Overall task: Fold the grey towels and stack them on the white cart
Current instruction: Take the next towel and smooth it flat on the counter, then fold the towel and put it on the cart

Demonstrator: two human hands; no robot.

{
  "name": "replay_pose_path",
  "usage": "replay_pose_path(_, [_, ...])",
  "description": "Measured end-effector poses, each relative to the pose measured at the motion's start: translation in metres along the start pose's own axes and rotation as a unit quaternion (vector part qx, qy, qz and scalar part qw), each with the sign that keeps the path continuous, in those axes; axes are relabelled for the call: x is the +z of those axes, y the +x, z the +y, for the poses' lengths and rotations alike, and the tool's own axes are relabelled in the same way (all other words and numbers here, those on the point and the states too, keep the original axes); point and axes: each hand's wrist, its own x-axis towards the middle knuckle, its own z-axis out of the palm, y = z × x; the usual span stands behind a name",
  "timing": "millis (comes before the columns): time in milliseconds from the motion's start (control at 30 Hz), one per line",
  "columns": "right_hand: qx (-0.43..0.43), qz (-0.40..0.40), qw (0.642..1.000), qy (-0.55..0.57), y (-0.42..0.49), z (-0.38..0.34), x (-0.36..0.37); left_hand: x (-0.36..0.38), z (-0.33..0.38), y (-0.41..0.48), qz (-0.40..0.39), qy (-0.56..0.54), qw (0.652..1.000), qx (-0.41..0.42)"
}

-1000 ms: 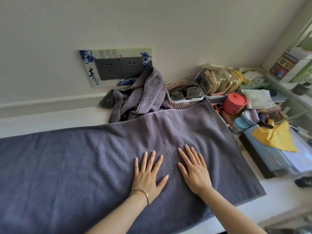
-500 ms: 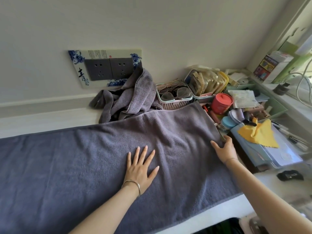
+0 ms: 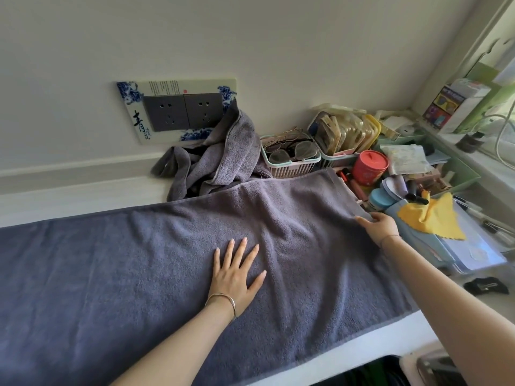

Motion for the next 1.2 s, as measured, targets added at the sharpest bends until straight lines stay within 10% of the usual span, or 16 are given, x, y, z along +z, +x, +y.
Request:
replay_pose_path(267, [-0.013, -0.211, 0.974, 0.083, -0.037, -0.052, -0.013, -0.005, -0.002, 0.000, -0.049, -0.011, 0.999, 0.001])
replay_pose_path(533, [-0.045, -0.413, 0.827, 0.378, -0.124, -0.147, -0.009, -0.039, -0.039, -0.029, -0.038, -0.169, 0.985, 0.010])
replay_pose_path(1000, [-0.100, -0.582, 0.748, 0.304, -0.315, -0.310, 0.222, -0.076, -0.313, -0.184, -0.004, -0.134, 0.973, -0.191])
replay_pose_path(1200, [-0.119, -0.591, 0.786, 0.137, -0.380, -0.316, 0.364, -0.079, -0.386, -0.225, 0.030, -0.162, 0.958, -0.236])
